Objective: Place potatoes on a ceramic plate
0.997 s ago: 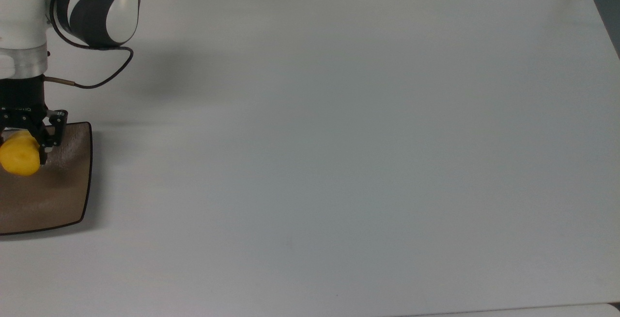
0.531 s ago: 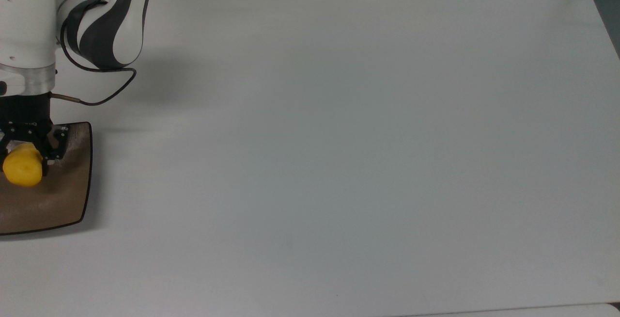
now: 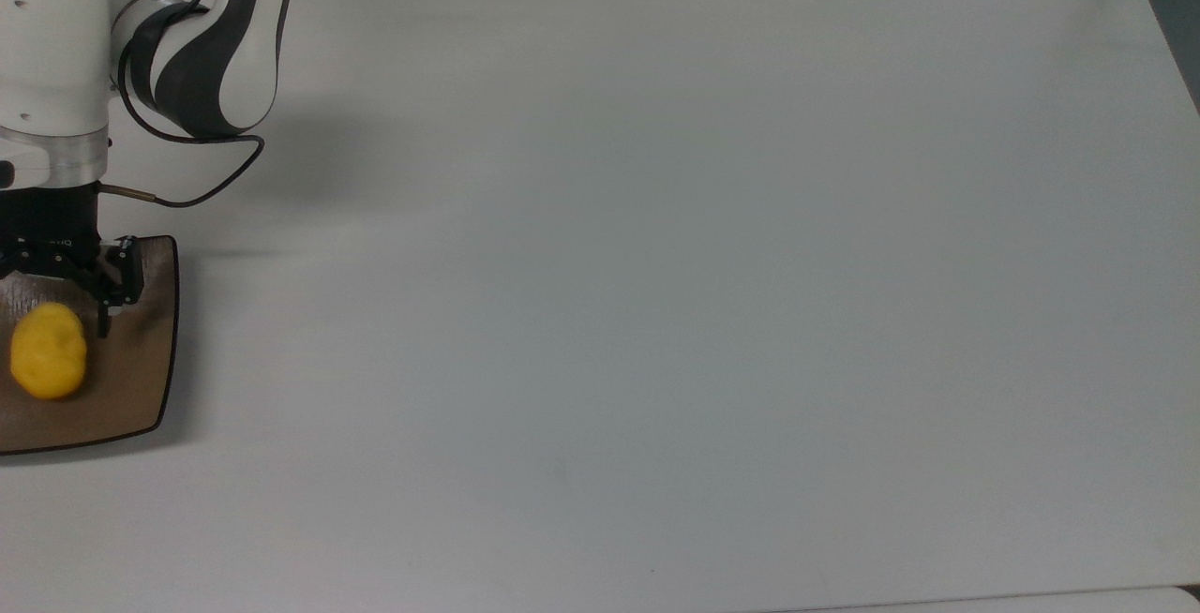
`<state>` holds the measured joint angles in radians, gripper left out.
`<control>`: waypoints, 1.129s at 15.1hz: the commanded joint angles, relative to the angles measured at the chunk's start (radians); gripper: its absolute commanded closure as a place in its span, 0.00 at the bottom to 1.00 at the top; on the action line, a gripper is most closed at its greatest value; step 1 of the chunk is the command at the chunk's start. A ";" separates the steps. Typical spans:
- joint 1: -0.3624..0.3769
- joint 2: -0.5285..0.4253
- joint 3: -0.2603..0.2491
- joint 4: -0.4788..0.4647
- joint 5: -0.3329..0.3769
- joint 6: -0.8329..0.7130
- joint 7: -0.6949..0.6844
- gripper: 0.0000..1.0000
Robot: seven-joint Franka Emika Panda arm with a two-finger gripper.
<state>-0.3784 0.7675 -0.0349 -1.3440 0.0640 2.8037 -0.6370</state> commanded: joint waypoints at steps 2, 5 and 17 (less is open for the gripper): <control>0.091 -0.149 -0.066 -0.124 0.011 -0.025 0.025 0.00; 0.124 -0.284 -0.080 -0.193 0.007 -0.169 0.106 0.00; 0.308 -0.764 -0.080 -0.204 -0.003 -1.179 0.416 0.00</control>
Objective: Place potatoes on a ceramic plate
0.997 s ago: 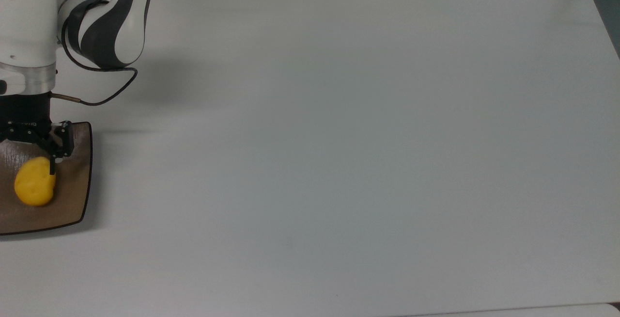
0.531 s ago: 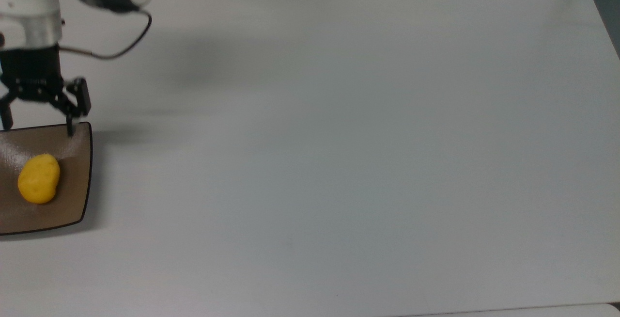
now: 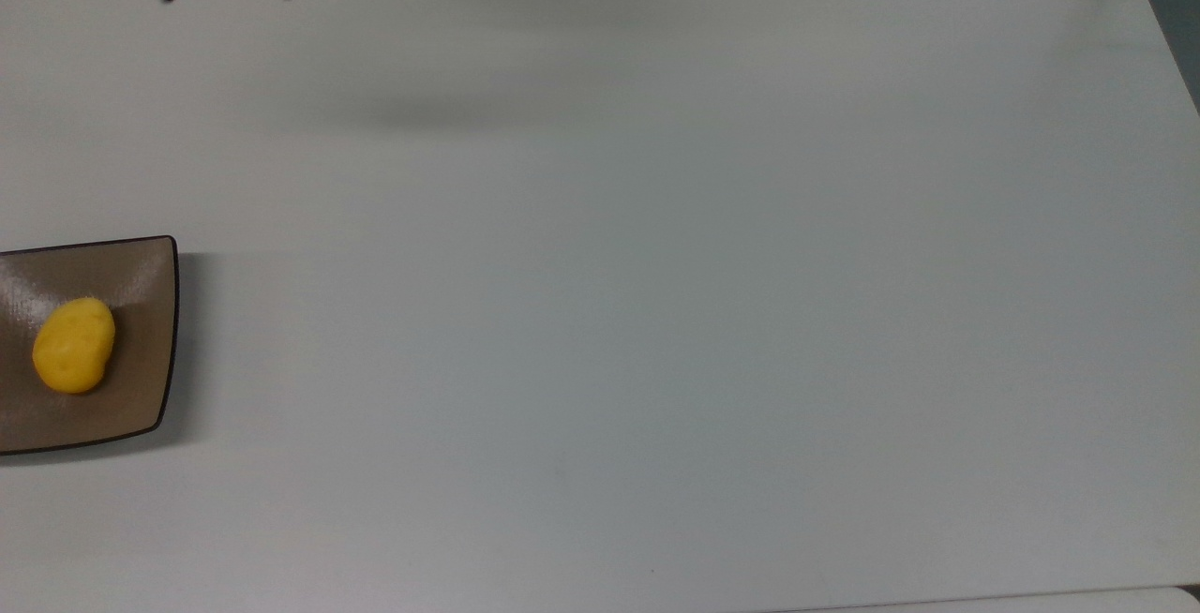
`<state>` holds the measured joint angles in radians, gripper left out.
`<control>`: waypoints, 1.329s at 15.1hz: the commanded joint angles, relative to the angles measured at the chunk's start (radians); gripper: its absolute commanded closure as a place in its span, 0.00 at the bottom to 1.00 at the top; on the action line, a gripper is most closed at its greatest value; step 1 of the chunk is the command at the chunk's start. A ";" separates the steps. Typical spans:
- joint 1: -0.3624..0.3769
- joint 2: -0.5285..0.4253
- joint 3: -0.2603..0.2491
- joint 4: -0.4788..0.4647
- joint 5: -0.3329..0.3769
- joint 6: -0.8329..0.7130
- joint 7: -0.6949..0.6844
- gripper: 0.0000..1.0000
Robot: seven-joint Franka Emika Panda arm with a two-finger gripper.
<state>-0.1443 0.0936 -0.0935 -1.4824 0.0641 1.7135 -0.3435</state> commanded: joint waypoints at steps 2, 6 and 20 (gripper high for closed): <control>0.117 -0.129 -0.022 -0.073 -0.001 -0.149 0.223 0.00; 0.216 -0.190 -0.020 -0.136 -0.003 -0.161 0.337 0.00; 0.270 -0.184 0.089 -0.274 -0.004 0.061 0.339 0.00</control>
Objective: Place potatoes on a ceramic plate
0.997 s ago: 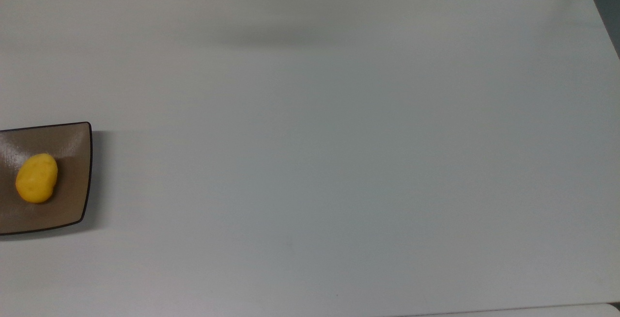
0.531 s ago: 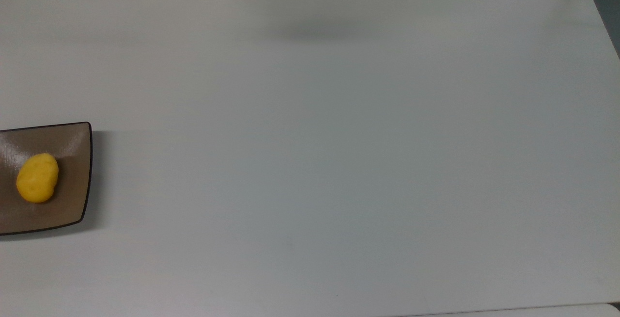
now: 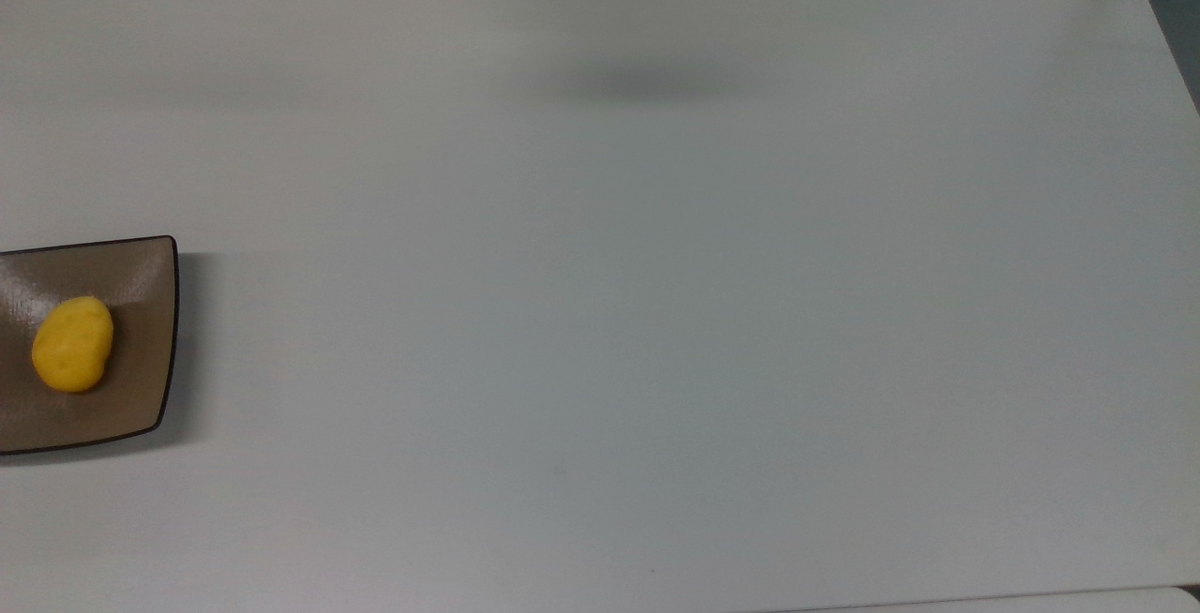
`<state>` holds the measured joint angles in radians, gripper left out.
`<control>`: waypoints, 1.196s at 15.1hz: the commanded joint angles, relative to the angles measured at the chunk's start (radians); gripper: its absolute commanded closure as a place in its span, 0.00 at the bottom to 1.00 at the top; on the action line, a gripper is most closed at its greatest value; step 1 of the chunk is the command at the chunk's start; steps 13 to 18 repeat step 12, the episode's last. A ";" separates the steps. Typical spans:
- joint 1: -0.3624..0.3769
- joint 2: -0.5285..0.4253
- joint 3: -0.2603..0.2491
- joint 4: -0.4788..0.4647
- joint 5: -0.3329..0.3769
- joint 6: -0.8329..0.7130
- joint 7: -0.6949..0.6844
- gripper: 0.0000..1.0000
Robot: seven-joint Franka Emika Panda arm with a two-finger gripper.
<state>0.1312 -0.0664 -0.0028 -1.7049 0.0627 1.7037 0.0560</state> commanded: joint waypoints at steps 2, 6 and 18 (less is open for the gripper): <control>-0.007 -0.021 -0.003 -0.062 -0.003 0.119 -0.080 0.00; -0.008 -0.021 -0.009 -0.061 -0.003 0.103 -0.082 0.00; -0.012 -0.021 -0.009 -0.058 -0.004 0.105 -0.079 0.00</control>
